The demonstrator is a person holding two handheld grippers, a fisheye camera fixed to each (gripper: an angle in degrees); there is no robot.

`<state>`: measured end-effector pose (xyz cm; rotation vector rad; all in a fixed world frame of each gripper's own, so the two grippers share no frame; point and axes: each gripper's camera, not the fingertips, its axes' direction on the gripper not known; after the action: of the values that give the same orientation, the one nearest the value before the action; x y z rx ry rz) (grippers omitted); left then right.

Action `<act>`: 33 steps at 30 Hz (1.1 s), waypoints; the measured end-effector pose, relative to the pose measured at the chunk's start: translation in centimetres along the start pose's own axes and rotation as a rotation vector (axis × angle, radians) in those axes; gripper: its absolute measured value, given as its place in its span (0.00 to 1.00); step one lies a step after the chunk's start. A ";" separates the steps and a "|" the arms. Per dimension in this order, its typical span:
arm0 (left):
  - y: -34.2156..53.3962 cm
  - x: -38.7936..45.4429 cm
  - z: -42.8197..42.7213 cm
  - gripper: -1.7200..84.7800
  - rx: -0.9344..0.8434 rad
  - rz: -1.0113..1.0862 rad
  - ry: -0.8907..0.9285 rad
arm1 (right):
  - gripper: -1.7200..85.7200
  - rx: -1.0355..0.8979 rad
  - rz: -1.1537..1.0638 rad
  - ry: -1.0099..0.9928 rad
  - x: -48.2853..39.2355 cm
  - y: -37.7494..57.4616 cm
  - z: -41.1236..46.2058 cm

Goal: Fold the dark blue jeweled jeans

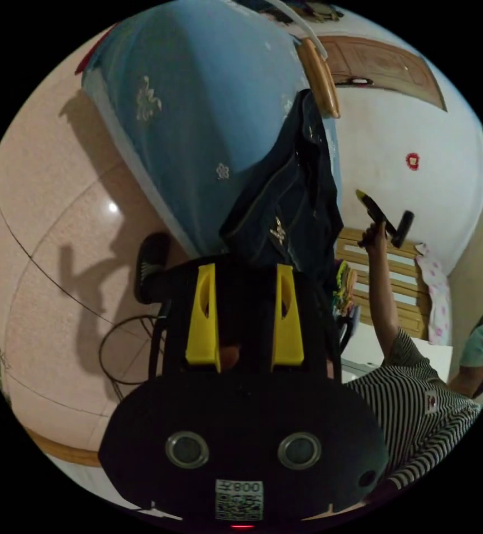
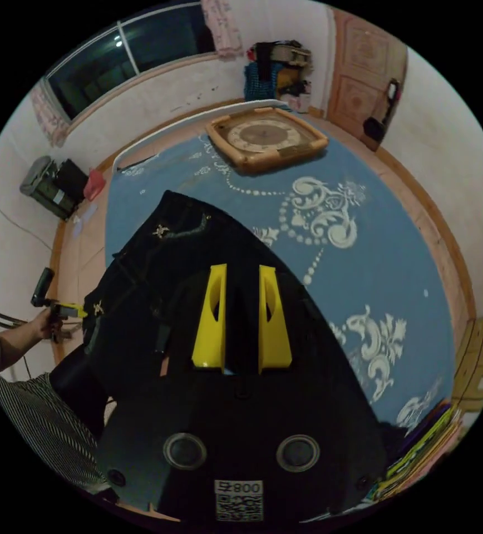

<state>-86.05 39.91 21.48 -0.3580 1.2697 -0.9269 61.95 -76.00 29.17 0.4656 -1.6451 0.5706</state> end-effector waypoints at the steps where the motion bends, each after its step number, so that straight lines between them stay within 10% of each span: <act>1: -0.4 -0.2 0.0 0.17 0.003 0.000 0.048 | 0.13 -0.021 -0.020 0.005 -0.4 -1.9 1.1; 14: -4.2 0.5 -1.6 0.06 0.094 0.041 0.315 | 0.08 -0.237 -0.119 0.042 -4.5 -11.2 6.8; 26: -7.8 12.3 -5.8 0.05 0.254 0.565 0.251 | 0.03 0.032 -0.075 0.195 -7.1 -16.1 -12.6; 33: -11.6 12.4 -2.0 0.06 0.194 0.466 0.020 | 0.03 -0.075 0.114 0.263 -5.1 -18.9 -19.1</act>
<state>-92.33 24.02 20.76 0.1003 1.1999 -0.6460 89.09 -79.54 28.13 0.2315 -1.4408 0.6248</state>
